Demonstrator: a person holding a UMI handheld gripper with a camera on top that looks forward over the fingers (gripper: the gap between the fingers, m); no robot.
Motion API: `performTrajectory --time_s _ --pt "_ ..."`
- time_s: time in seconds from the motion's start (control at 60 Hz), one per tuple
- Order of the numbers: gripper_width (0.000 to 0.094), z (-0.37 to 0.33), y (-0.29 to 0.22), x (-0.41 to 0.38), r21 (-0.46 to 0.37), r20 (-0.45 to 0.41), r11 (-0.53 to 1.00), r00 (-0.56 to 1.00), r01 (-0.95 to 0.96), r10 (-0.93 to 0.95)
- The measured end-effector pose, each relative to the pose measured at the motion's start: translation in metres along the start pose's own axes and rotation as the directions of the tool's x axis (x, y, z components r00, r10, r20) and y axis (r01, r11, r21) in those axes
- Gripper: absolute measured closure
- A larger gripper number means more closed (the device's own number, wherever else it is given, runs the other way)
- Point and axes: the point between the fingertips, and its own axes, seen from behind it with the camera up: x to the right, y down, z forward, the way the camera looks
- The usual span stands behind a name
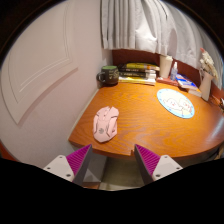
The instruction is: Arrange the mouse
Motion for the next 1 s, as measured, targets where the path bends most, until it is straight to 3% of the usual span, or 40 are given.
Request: performTrajectory --time_s 0.267,0.35,0.4,0.583,0.817,1.0 --pt "0.0134 0.069 -0.047 -0.022 0.0 -0.024 1.0 0.999 0.024 -0.024" --pt "0.026 0.084 -0.061 -0.021 0.01 -0.047 1.0 0.999 0.018 -0.018" --pt "0.039 0.089 -0.066 -0.019 0.009 -0.057 1.0 0.998 0.019 -0.019" --pt "0.0518 0.095 -0.071 -0.019 0.001 -0.054 1.0 0.999 -0.003 0.003" --pt "0.0541 0.088 -0.091 -0.016 -0.052 -0.011 0.999 1.0 0.01 -0.011" --pt "0.0542 0.031 -0.206 0.02 0.121 -0.019 0.99 0.998 0.068 -0.066"
